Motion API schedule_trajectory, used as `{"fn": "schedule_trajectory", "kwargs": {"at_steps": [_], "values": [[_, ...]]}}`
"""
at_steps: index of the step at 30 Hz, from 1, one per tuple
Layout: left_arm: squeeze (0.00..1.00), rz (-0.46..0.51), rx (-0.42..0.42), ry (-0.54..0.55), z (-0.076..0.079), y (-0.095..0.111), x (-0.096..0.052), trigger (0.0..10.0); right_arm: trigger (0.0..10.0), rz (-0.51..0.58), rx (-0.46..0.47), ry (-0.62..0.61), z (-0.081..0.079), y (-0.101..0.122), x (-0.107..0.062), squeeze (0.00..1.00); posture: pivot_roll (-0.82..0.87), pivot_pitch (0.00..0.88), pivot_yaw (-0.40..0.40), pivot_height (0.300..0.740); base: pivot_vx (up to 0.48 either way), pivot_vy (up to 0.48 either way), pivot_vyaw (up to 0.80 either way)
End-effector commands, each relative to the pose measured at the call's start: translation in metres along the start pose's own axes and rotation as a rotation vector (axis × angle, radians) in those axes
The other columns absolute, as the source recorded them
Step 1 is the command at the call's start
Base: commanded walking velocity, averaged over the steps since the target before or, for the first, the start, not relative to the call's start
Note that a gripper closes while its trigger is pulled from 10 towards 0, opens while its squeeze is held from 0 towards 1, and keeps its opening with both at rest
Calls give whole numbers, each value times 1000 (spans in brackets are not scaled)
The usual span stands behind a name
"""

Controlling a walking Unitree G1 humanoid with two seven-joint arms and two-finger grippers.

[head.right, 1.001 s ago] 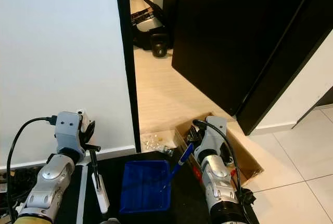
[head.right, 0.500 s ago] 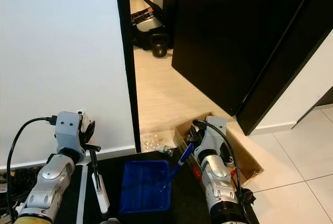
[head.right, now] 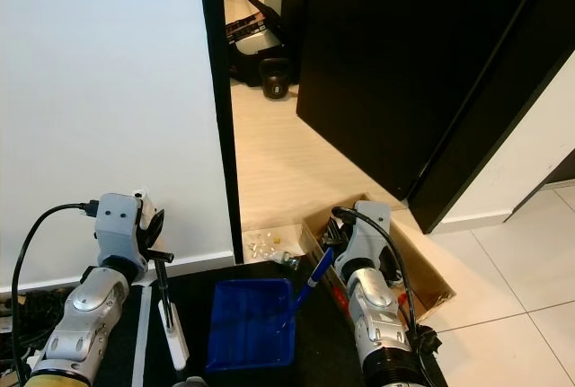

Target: Sweep floor

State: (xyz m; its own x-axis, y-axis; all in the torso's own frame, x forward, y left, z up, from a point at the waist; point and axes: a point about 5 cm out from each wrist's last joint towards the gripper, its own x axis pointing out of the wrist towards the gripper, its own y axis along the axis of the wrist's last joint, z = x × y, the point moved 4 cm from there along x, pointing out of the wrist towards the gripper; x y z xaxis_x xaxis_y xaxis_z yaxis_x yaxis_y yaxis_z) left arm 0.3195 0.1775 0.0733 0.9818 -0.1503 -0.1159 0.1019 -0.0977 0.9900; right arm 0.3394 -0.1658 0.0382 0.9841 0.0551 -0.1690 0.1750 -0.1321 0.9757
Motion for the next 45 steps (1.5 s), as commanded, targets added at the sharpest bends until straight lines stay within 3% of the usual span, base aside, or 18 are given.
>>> {"fn": "schedule_trajectory", "kwargs": {"at_steps": [1,39,45], "values": [[0,17,23,0,0,5,-1,10000,10000,3,11,2,-1,1,0,0,151,47,2,740,0,0,0],[0,14,20,2,-1,4,-2,10000,10000,0,2,0,-1,0,0,0,150,50,3,740,0,0,0],[0,14,21,1,-1,4,-2,10000,10000,0,1,0,-1,0,0,0,151,50,3,740,0,0,484]]}}
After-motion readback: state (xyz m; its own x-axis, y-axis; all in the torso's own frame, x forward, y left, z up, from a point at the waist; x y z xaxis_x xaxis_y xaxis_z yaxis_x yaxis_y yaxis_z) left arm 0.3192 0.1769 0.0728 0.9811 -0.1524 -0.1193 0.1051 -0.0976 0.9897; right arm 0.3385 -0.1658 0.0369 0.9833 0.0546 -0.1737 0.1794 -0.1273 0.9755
